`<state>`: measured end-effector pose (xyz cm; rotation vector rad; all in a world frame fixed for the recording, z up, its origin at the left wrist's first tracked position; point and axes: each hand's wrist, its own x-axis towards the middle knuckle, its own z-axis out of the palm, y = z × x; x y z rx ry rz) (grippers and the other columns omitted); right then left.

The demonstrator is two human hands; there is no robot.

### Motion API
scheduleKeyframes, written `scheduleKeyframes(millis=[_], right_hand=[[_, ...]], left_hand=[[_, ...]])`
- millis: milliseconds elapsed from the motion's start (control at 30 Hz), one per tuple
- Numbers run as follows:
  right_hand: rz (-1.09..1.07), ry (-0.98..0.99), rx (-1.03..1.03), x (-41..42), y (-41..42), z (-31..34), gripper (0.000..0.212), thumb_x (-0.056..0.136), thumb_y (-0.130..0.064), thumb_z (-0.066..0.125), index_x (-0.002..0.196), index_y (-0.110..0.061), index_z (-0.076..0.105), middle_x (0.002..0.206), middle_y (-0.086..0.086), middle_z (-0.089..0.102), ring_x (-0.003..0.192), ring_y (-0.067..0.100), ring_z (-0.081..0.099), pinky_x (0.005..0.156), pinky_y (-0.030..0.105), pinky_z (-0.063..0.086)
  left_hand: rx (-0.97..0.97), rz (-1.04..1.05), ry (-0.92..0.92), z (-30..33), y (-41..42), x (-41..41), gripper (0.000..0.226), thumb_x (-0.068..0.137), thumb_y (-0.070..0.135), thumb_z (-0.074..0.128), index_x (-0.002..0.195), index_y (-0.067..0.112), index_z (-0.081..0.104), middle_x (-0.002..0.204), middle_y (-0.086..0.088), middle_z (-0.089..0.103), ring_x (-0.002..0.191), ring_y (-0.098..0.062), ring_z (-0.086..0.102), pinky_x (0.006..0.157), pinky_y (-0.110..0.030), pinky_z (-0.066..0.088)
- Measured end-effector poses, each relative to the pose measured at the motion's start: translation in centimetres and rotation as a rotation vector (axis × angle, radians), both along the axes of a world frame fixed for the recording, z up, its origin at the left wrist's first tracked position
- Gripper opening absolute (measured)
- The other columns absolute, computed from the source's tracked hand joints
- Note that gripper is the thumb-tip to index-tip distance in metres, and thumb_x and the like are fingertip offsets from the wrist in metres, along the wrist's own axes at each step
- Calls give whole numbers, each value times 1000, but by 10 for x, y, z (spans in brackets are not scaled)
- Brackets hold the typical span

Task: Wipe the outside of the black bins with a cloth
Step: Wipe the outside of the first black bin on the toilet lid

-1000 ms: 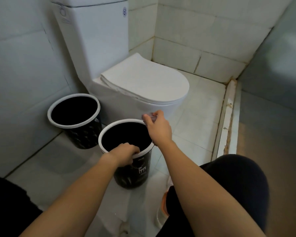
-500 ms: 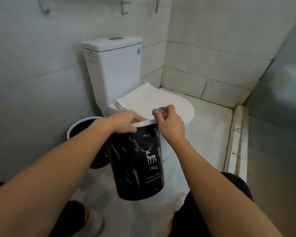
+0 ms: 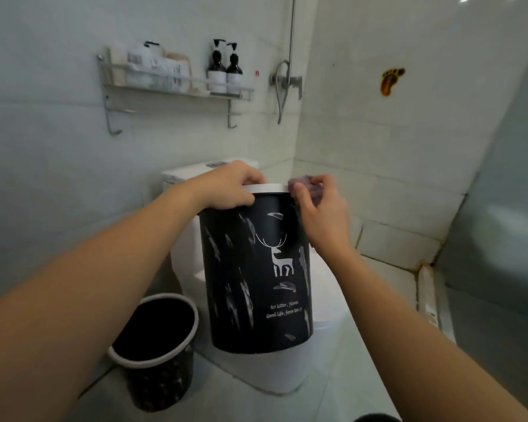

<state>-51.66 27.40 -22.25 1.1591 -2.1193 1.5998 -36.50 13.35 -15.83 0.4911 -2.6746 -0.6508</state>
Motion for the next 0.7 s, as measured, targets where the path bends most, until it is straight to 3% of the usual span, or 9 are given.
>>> scheduleKeyframes(millis=[100,233,433,700], right_hand=[[18,8,-30,-14,-15,7,30,85,-65,52,103,-42,45,94,-13,68,91,14,65,82,39,53],[-3,18,-9,-40,-34,0,33,84,-69,49,104,-43,43,92,-11,68,88,14,64,81,42,54],[-11,23,22,-82,-66,-19,36,84,-71,46,105,-42,42,94,-9,69,88,16,64,81,43,53],[-23,119,57,-115,-108,-21,30,86,-68,46,104,-46,40,94,-13,66,86,14,63,69,34,47]], left_hand=[[-18,0,53,12,-14,-20,42,81,1,56,114,25,69,105,3,70,100,-15,65,90,-33,54],[-8,-32,38,21,-39,-52,42,82,-1,57,115,23,69,104,3,72,99,-15,67,90,-32,54],[26,-58,51,19,-81,-92,48,81,-4,60,94,41,66,97,14,73,96,-8,68,84,-21,54],[26,-83,3,6,-125,-135,48,79,-4,59,100,38,70,98,7,75,96,-13,69,91,-37,56]])
